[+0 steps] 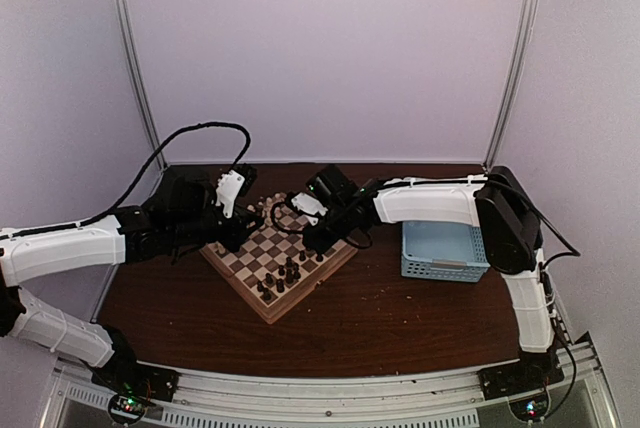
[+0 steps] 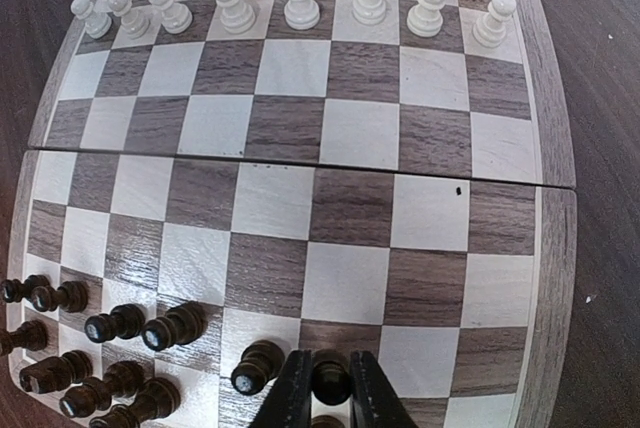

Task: Set up the chess pieces on the board
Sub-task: Place the chess piece on the chessboard.

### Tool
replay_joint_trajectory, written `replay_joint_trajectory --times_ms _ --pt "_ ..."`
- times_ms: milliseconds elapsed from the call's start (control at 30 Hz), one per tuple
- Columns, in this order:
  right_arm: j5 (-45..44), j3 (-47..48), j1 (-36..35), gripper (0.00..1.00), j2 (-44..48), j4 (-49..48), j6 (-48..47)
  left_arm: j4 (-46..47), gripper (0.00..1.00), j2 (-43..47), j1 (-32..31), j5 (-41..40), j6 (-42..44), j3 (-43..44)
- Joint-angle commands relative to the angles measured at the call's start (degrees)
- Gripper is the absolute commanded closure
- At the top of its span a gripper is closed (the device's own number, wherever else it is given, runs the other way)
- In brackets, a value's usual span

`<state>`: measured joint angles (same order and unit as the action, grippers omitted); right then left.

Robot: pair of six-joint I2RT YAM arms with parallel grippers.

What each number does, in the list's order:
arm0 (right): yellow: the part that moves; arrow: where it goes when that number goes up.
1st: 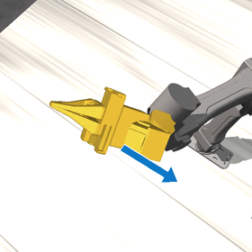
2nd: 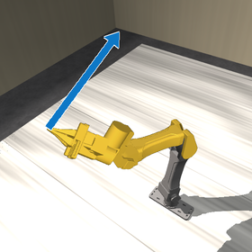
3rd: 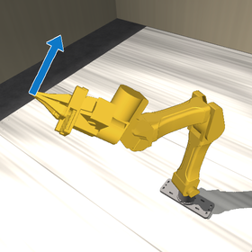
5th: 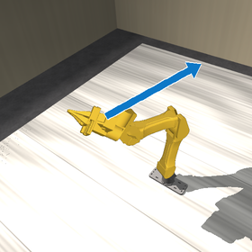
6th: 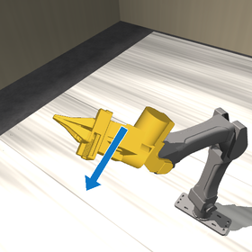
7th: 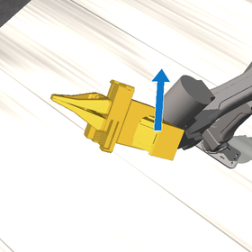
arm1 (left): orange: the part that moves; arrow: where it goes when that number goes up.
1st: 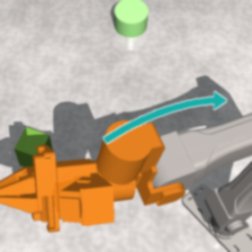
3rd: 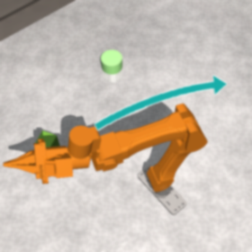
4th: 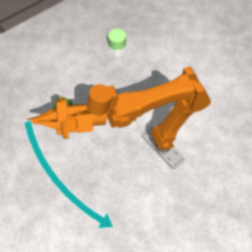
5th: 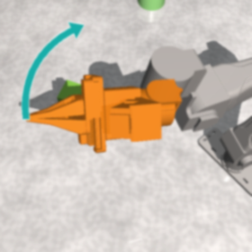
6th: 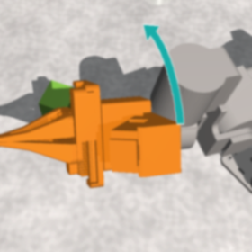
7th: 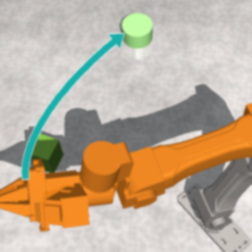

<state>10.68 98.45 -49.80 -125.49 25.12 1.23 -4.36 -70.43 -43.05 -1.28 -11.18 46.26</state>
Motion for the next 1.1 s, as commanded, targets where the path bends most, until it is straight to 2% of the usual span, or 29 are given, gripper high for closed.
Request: replay_joint_trajectory --times_ms 0,433,633,867,1000,1067 --pt "0.0 2.0 -0.14 0.83 -0.72 0.63 -0.47 2.16 0.91 -0.21 0.42 -0.13 0.73 0.04" --pt "-0.17 2.27 -0.12 0.84 -0.77 1.14 -0.46 2.14 0.91 -0.21 0.42 -0.05 0.88 0.06" --pt "-0.32 2.33 -0.17 0.81 0.21 1.47 -0.46 1.88 0.91 -0.38 0.42 0.0 0.74 0.31" --pt "-0.86 -3.3 -0.19 0.79 8.86 -4.55 -2.54 2.33 0.9 -1.72 0.42 3.18 -1.69 1.64" --pt "1.45 -10.61 -0.52 0.77 15.76 -12.14 -2.55 3.17 0.91 -3.0 0.57 7.53 -4.97 2.93" --pt "2.77 -15.47 -1.0 0.72 19.13 -16.62 -3.01 2.58 0.9 -3.7 0.86 9.58 -6.41 4.22"
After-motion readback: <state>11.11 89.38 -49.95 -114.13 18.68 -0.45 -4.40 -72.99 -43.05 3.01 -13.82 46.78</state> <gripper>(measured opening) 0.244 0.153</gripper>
